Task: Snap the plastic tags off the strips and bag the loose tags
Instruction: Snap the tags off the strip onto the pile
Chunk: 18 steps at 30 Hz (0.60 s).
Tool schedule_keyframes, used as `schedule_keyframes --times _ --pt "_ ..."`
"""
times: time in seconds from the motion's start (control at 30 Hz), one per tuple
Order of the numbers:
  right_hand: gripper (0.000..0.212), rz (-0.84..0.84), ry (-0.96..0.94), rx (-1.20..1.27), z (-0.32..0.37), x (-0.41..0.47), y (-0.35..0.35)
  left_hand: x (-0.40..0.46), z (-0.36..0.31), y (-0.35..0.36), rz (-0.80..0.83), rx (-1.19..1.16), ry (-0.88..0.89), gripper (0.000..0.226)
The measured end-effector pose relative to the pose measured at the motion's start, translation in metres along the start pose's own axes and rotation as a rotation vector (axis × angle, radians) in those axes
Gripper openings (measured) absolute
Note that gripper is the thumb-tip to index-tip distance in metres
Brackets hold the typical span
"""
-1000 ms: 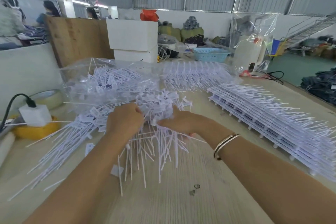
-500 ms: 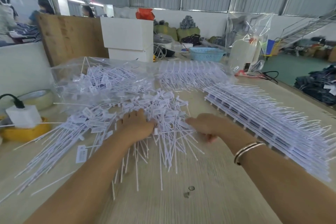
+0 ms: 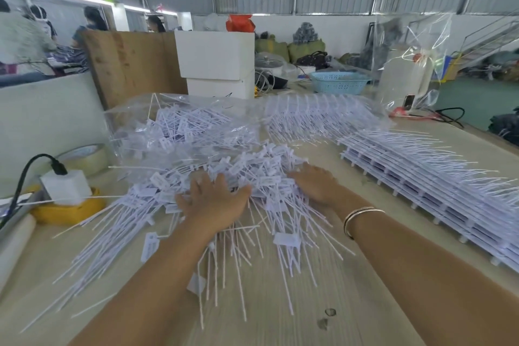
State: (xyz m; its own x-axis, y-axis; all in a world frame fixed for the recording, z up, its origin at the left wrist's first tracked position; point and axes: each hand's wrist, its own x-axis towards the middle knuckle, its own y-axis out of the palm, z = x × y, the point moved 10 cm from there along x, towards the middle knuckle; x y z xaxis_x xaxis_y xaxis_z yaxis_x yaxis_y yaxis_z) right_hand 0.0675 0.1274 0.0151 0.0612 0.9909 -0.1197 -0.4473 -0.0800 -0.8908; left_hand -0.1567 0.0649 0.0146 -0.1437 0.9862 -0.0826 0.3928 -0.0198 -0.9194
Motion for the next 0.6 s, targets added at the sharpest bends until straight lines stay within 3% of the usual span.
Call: schedule_keyframes --times 0.07,0.17,0.33,0.47,0.6 --pt "0.051 -0.012 -0.048 0.061 0.012 -0.009 0.006 0.003 -0.003 -0.002 -0.014 -0.071 0.015 0.079" --pt "0.046 0.006 -0.105 0.17 0.033 -0.024 0.02 0.008 0.001 -0.01 -0.017 -0.128 -0.006 0.081" --pt "0.047 0.018 -0.072 0.109 0.054 -0.034 0.044 0.009 0.011 -0.021 -0.067 -0.212 -0.041 0.084" --pt "0.052 0.093 -0.08 0.056 0.066 -0.04 0.059 0.005 0.011 -0.022 -0.053 -0.108 -0.022 0.094" --pt "0.048 0.104 -0.093 0.239 0.068 -0.048 0.048 -0.008 -0.006 -0.025 -0.12 0.054 0.07 0.113"
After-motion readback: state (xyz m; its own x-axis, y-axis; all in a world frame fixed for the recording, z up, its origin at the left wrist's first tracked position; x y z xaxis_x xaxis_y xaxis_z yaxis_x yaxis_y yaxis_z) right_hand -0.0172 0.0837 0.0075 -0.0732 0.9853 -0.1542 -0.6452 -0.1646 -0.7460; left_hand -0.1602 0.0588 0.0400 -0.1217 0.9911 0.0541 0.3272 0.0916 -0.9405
